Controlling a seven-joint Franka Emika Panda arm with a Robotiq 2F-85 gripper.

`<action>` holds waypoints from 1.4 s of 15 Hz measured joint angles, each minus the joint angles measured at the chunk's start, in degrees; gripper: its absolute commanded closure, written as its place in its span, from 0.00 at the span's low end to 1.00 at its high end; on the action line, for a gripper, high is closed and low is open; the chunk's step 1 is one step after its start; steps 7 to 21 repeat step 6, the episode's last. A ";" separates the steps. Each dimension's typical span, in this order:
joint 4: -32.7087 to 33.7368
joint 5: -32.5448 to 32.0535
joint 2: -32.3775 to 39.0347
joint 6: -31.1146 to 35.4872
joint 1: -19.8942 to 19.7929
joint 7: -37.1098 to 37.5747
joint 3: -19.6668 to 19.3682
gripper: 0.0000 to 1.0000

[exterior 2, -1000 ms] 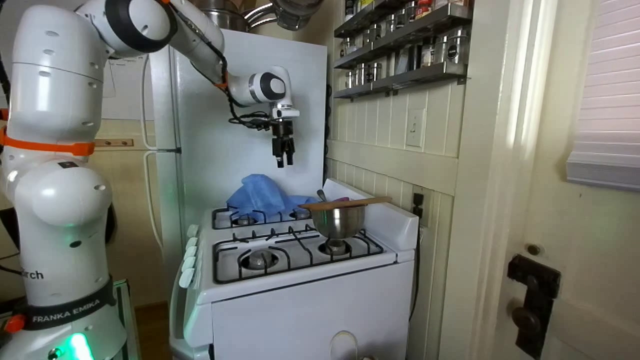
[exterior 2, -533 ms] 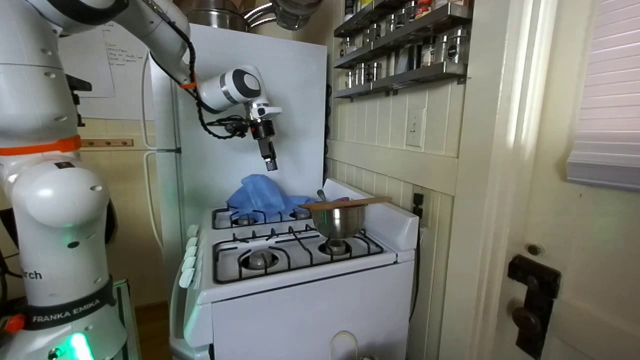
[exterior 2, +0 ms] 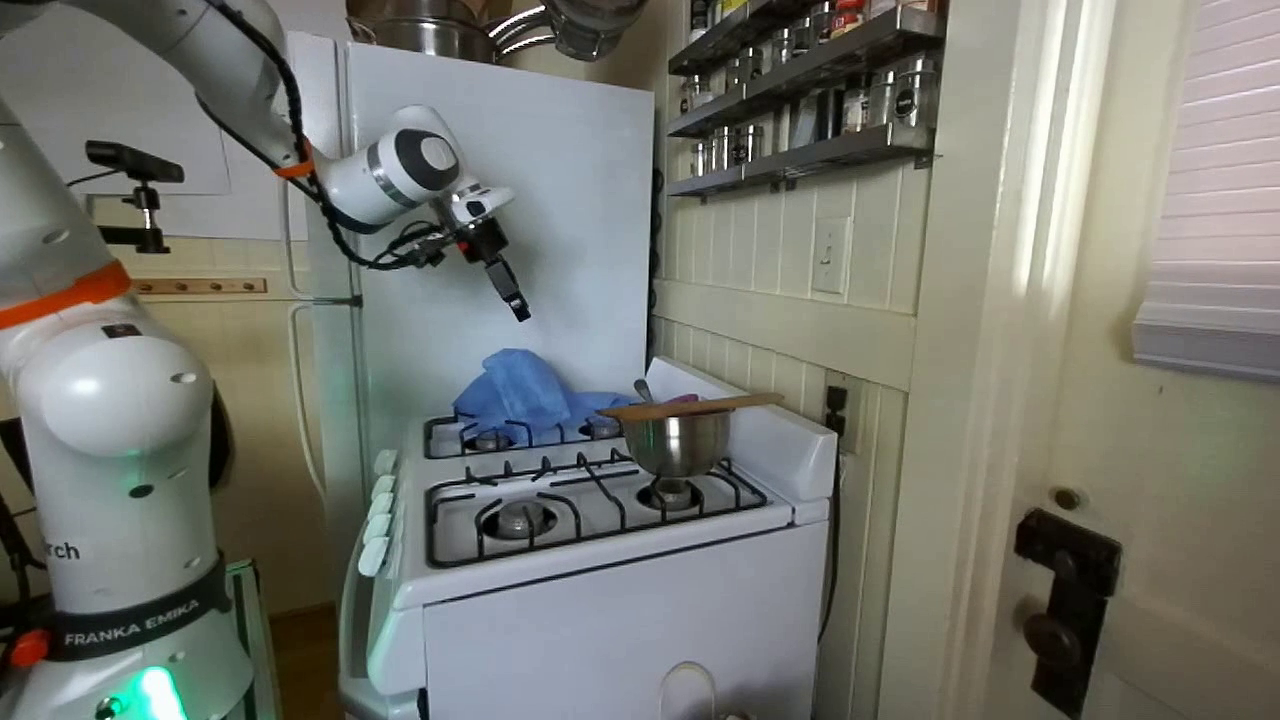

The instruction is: Use the blue fabric to wipe the stove.

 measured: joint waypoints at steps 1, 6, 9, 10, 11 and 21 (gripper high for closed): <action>-1.04 2.37 -1.88 0.08 0.06 -0.36 0.48 0.00; -7.68 15.05 -12.07 1.02 0.49 -1.75 0.58 0.00; -7.68 15.05 -12.07 1.02 0.49 -1.75 0.58 0.00; -7.68 15.05 -12.07 1.02 0.49 -1.75 0.58 0.00; -7.68 15.05 -12.07 1.02 0.49 -1.75 0.58 0.00; -7.68 15.05 -12.07 1.02 0.49 -1.75 0.58 0.00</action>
